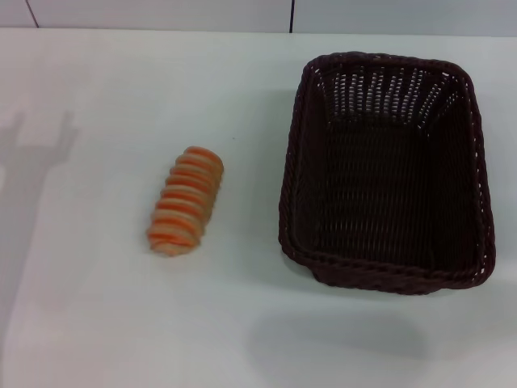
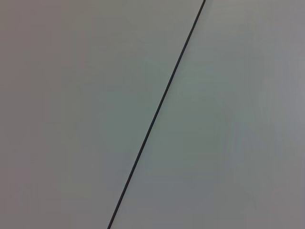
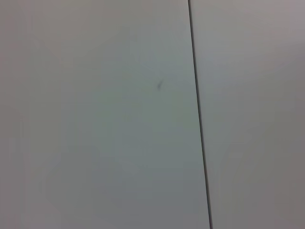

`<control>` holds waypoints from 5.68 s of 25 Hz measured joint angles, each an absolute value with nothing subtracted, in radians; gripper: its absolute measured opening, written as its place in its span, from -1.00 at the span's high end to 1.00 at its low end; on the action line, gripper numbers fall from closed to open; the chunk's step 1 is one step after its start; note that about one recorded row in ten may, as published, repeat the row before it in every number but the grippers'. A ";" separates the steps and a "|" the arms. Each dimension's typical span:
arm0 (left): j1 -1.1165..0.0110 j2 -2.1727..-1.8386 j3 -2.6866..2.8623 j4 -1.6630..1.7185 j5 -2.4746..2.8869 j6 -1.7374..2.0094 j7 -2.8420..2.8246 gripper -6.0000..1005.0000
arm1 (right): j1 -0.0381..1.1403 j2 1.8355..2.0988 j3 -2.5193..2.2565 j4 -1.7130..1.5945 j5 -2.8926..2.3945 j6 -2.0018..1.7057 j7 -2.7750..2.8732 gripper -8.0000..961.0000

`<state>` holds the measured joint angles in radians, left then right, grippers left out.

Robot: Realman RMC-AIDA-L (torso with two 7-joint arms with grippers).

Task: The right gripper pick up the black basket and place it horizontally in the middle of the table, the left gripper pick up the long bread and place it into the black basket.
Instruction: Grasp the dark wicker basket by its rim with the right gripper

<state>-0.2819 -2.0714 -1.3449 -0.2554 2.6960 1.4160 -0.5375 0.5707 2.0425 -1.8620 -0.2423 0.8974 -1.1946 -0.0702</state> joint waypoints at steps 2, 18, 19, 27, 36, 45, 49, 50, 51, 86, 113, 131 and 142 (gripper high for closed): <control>-0.282 -2.071 -1.344 -0.251 2.696 1.407 -0.528 -0.71 | 0.570 2.042 -1.861 -0.240 0.897 -1.192 -0.070 -0.50; -0.300 -2.073 -1.343 -0.244 2.692 1.348 -0.448 -0.71 | 0.582 2.050 -1.866 -0.237 0.897 -1.183 -0.076 -0.51; -0.299 -2.073 -1.343 -0.244 2.692 1.347 -0.447 -0.71 | 0.586 2.050 -1.866 -0.237 0.897 -1.183 -0.077 -0.51; -0.292 -2.072 -1.346 -0.244 2.692 1.350 -0.447 -0.71 | 0.596 2.054 -1.867 -0.237 0.897 -1.183 -0.077 -0.51; -0.291 -2.070 -1.347 -0.244 2.692 1.348 -0.445 -0.71 | 0.605 2.060 -1.860 -0.236 0.860 -1.169 -0.079 -0.51; -0.296 -2.069 -1.351 -0.244 2.692 1.347 -0.445 -0.71 | 0.613 2.060 -1.859 -0.236 0.859 -1.157 -0.080 -0.51; -0.299 -2.066 -1.352 -0.238 2.692 1.343 -0.445 -0.71 | 0.602 2.058 -1.859 -0.235 0.859 -1.155 -0.080 -0.50; -0.299 -2.066 -1.352 -0.238 2.692 1.343 -0.445 -0.71 | 0.602 2.058 -1.859 -0.235 0.859 -1.155 -0.080 -0.50; -0.299 -2.066 -1.353 -0.236 2.692 1.343 -0.445 -0.71 | 0.598 2.057 -1.859 -0.236 0.859 -1.152 -0.080 -0.50; -0.306 -2.066 -1.379 -0.247 2.691 1.328 -0.445 -0.71 | 0.353 2.068 -1.499 -0.951 0.761 -0.524 -0.539 -0.51; -0.308 -2.067 -1.370 -0.250 2.697 1.336 -0.458 -0.71 | 0.250 2.070 -1.470 -1.366 0.017 0.052 0.128 -0.51; -0.324 -2.055 -1.493 -0.272 2.695 1.334 -0.454 -0.71 | 0.287 2.079 -1.481 -1.788 0.050 0.825 0.175 -0.51; -0.330 -2.047 -1.562 -0.271 2.694 1.329 -0.449 -0.71 | 0.323 2.079 -1.482 -1.946 0.121 1.224 0.227 -0.50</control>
<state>-0.3302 -2.0473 -1.5619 -0.2712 2.6943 1.3294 -0.4494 0.3230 2.0786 -1.4820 -1.9460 0.1212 1.2244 0.2269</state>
